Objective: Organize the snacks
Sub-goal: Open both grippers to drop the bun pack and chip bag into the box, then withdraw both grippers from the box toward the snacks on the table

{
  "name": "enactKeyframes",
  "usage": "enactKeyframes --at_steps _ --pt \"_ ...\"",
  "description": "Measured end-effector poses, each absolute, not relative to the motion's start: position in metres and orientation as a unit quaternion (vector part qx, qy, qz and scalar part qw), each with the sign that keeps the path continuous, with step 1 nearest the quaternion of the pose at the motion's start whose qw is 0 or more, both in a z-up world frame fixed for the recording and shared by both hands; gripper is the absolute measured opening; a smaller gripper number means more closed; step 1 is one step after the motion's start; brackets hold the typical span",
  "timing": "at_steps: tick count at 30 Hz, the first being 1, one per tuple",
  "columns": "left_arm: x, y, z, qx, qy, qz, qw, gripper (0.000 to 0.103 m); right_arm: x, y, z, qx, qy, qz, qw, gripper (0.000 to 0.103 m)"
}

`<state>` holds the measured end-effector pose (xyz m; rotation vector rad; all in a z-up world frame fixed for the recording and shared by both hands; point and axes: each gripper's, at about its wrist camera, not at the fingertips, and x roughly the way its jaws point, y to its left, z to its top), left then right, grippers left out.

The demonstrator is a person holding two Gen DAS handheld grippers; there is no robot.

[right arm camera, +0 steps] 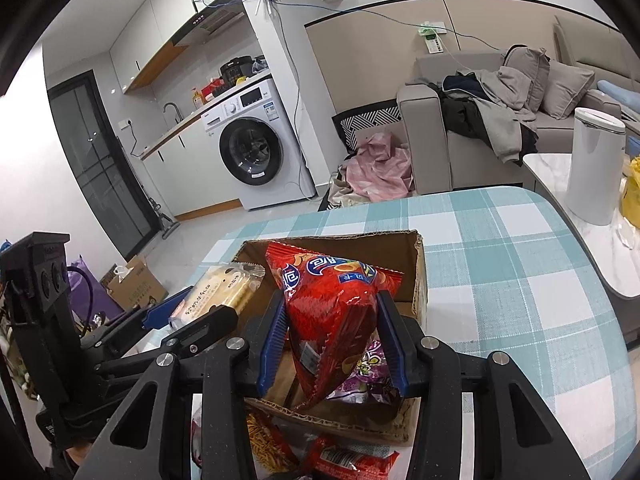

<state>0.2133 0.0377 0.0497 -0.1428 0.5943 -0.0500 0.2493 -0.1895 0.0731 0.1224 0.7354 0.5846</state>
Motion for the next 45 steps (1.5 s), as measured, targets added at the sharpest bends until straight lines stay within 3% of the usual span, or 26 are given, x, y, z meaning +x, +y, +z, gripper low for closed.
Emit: enactKeyframes --at_steps 9,14,17,18,21,24,26,45 --pt "0.214 0.04 0.043 -0.073 0.301 -0.027 0.951 0.058 0.247 -0.183 0.069 0.032 0.356 0.294 0.886 0.046" --pt "0.203 0.038 0.05 -0.067 0.293 -0.02 0.954 0.082 0.242 -0.186 0.069 0.022 0.355 0.29 0.889 0.049" --pt "0.192 0.037 0.056 -0.069 0.288 -0.02 0.955 0.086 0.233 -0.189 0.071 0.005 0.351 0.305 0.886 0.057" --pt "0.188 0.037 0.057 -0.069 0.289 -0.02 0.955 0.088 0.23 -0.19 0.072 0.002 0.347 0.307 0.886 0.067" --pt "0.174 0.038 0.059 -0.073 0.287 -0.015 0.955 0.103 0.224 -0.2 0.074 0.001 0.344 0.31 0.886 0.081" --pt "0.159 0.039 0.06 -0.075 0.286 -0.014 0.955 0.102 0.218 -0.207 0.075 0.011 0.348 0.316 0.883 0.098" --pt "0.15 0.04 0.06 -0.074 0.29 -0.009 0.954 0.102 0.211 -0.209 0.077 0.009 0.347 0.318 0.882 0.101" --pt "0.101 0.047 0.051 -0.079 0.309 -0.002 0.948 0.102 0.17 -0.23 0.054 -0.016 0.372 0.298 0.879 0.103"
